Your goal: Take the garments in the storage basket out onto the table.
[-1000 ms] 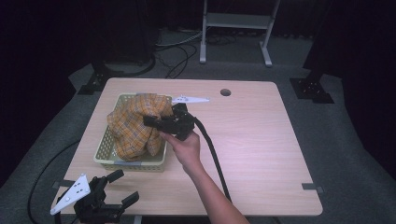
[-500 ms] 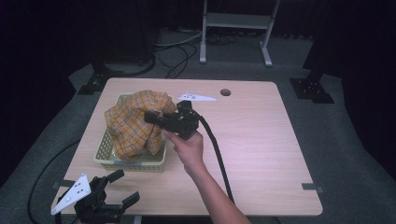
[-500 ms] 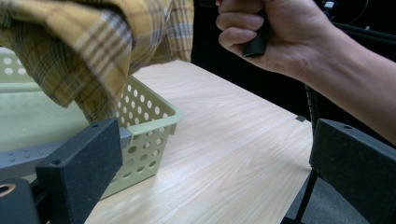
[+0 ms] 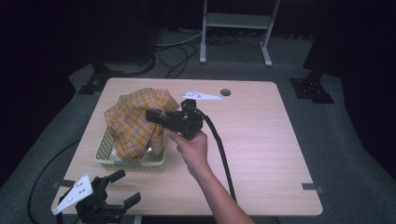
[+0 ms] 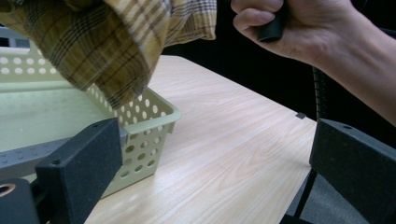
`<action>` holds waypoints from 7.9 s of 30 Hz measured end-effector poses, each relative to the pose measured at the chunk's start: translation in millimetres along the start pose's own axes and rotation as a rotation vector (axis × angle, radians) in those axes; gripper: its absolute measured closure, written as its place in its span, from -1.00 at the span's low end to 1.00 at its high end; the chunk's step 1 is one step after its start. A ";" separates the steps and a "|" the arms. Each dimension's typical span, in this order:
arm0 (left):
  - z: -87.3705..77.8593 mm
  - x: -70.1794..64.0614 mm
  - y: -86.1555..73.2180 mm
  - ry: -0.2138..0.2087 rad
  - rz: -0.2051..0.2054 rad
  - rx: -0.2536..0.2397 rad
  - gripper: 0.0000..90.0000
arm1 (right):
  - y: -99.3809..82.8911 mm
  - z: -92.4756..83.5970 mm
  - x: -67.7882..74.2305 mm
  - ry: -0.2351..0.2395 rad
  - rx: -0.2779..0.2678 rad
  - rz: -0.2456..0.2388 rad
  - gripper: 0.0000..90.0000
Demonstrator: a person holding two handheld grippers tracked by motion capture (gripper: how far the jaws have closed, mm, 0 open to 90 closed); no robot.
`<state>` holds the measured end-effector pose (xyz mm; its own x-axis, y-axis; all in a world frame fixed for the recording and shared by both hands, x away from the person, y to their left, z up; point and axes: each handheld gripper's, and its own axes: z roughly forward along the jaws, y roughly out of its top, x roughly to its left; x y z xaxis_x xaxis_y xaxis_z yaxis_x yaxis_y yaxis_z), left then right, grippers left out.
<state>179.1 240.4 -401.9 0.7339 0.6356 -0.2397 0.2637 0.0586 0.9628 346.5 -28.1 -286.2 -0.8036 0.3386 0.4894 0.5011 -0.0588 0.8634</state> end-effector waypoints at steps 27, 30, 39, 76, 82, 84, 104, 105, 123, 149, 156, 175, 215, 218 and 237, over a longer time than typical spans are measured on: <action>0.2 0.0 -0.3 0.006 0.006 0.008 -0.94 | 2.7 -41.6 8.4 0.051 -0.088 0.077 0.57; -0.3 0.2 -0.2 0.005 0.004 0.004 -0.94 | 1.3 -48.5 6.8 0.052 -0.101 0.086 0.57; 0.9 0.1 -1.0 0.007 0.002 0.009 -0.94 | -1.8 -62.1 3.3 0.044 -0.124 0.106 0.57; 5.1 -0.2 -3.4 0.001 0.005 0.030 -0.94 | -7.8 -106.0 -20.5 -0.020 -0.214 0.185 0.57; 5.4 0.0 -3.7 0.001 0.005 0.030 -0.94 | -11.4 -113.8 -26.5 -0.037 -0.232 0.205 0.57; 5.2 -0.1 -3.5 0.001 0.006 0.031 -0.94 | -12.6 -116.1 -28.5 -0.042 -0.237 0.210 0.57; 6.3 -0.7 -4.1 0.000 0.002 0.032 -0.94 | -23.8 -141.2 -46.7 -0.110 -0.292 0.262 0.57; 6.2 -0.7 -4.1 -0.001 0.002 0.032 -0.94 | -24.3 -142.0 -47.5 -0.111 -0.296 0.264 0.57; 6.8 -1.0 -4.3 -0.004 0.001 0.036 -0.94 | -34.0 -153.5 -60.6 -0.157 -0.319 0.293 0.57; 6.8 -0.4 -4.6 0.000 0.005 0.041 -0.94 | -67.6 -163.2 -90.3 -0.260 -0.304 0.349 0.56; 6.6 -0.2 -4.5 0.000 0.004 0.038 -0.94 | -72.5 -160.9 -94.3 -0.288 -0.282 0.346 0.56; 6.0 -0.7 -3.9 0.000 0.005 0.034 -0.94 | -84.1 -153.8 -101.2 -0.323 -0.233 0.330 0.53; 9.3 0.0 -5.6 0.009 0.006 0.052 -0.94 | -102.2 -160.0 -111.8 -0.256 -0.142 0.384 0.17; 10.0 -0.6 -5.4 0.004 0.009 0.054 -0.94 | -102.6 -162.8 -111.3 -0.249 -0.131 0.384 0.13; 10.0 -1.2 -5.1 0.008 0.012 0.056 -0.94 | -101.1 -178.0 -106.1 -0.243 -0.125 0.310 -0.62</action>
<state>183.1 231.6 -407.8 0.7323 0.6420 -0.2270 0.2900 0.0076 0.9570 324.0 -225.2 -403.6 -0.5141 0.4980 0.6983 0.6522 -0.3017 0.6954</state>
